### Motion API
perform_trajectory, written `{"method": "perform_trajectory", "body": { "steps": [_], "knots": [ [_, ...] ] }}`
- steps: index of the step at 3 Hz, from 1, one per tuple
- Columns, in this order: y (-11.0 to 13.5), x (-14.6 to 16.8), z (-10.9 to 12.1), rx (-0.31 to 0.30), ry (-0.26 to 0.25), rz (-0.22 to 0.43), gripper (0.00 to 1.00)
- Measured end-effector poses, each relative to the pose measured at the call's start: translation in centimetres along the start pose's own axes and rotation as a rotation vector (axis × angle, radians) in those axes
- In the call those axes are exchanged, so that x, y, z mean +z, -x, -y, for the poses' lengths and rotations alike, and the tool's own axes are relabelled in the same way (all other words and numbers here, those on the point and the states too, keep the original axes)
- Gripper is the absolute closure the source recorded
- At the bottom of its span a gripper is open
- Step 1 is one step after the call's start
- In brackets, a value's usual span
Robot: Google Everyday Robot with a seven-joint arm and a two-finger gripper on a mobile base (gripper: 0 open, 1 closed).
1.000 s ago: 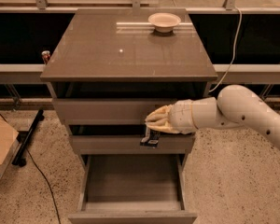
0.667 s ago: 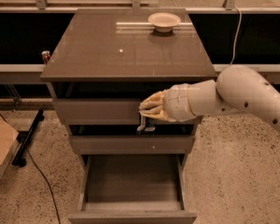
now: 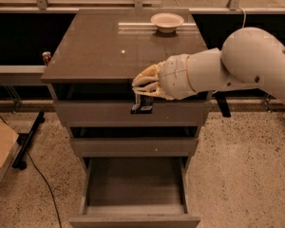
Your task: Pick rxbar blueberry from bottom drawer and place on counter
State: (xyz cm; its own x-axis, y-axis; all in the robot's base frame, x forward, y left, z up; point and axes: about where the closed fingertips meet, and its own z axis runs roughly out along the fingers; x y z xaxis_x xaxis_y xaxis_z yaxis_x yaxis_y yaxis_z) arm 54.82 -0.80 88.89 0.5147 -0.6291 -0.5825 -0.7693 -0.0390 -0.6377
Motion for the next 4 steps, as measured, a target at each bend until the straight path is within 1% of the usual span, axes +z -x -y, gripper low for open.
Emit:
{"method": "perform_trajectory", "body": {
  "steps": [1,2,3,4],
  "knots": [
    [0.0,0.7,0.5,-0.008,0.007,0.007,1.0],
    [-0.9,2.7,2.0,-0.012,0.007,0.023,1.0],
    [-1.8,5.6,4.1,-0.001,-0.005,0.056,1.0],
    [-1.2,8.6,6.3,-0.016,-0.013,0.101,1.0]
  ]
}}
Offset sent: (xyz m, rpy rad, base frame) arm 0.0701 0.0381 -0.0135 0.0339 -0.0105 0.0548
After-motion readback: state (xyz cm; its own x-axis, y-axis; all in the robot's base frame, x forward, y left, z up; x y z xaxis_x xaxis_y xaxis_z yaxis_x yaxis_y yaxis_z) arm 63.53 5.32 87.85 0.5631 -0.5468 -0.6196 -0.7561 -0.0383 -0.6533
